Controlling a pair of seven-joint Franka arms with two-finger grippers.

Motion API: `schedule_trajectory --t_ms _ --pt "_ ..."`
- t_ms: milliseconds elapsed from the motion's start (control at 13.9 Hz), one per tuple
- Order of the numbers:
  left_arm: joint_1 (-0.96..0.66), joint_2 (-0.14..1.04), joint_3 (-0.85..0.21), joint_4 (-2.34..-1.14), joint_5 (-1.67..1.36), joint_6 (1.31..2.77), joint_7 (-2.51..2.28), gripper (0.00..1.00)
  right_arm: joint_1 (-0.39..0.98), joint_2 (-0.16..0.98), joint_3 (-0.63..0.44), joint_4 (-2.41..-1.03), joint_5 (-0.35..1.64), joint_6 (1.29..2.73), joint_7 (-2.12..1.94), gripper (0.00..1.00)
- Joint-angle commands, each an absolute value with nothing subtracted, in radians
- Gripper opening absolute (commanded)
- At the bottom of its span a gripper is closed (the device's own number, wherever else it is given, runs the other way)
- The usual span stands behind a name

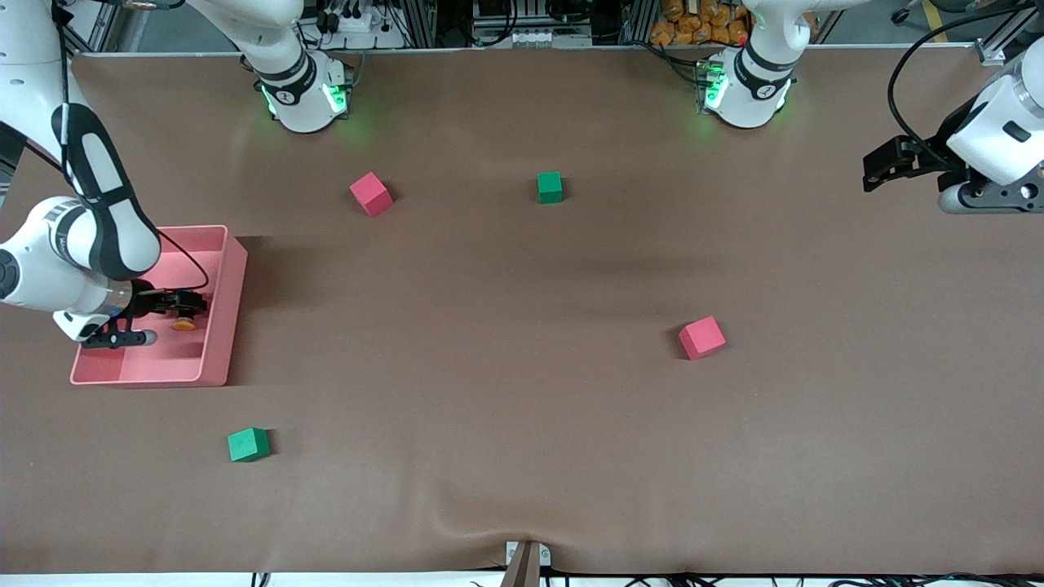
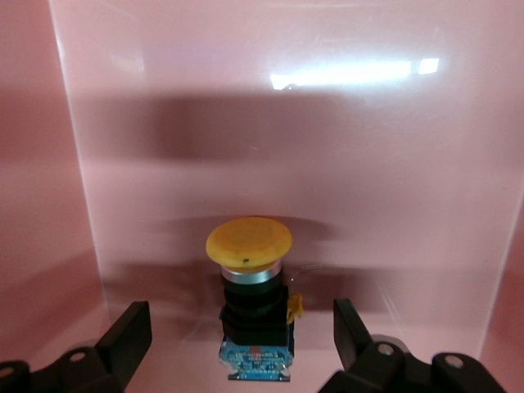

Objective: Place and upright button with both arms
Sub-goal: 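Lower the right gripper into the bin and grasp the yellow button, then lift the button out of the bin and carry it to mid-table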

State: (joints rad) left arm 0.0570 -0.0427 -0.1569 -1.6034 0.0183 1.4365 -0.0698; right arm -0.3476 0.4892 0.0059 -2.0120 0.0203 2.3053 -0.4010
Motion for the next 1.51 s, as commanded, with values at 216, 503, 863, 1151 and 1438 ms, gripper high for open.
schedule_trajectory --t_ms 216,503,863,1151,1438 --pt "0.058 -0.040 -0.163 -1.594 0.012 1.428 -0.057 1.00 -0.371 0.526 0.020 -1.980 0.044 2.332 -0.471 0.66" --pt "0.049 -0.031 -0.161 -1.591 0.014 1.430 -0.060 1.00 -0.373 0.526 0.020 -1.976 0.044 2.329 -0.479 0.10" --pt "0.051 -0.017 -0.169 -1.588 0.023 1.434 -0.077 1.00 -0.388 0.523 0.020 -1.921 0.044 2.280 -0.515 0.00" --pt "0.052 -0.017 -0.169 -1.589 0.023 1.433 -0.077 1.00 -0.370 0.515 0.020 -1.733 0.044 2.010 -0.503 0.00" --pt "0.052 -0.017 -0.169 -1.589 0.017 1.433 -0.074 1.00 -0.301 0.515 0.023 -1.499 0.046 1.720 -0.428 0.00"
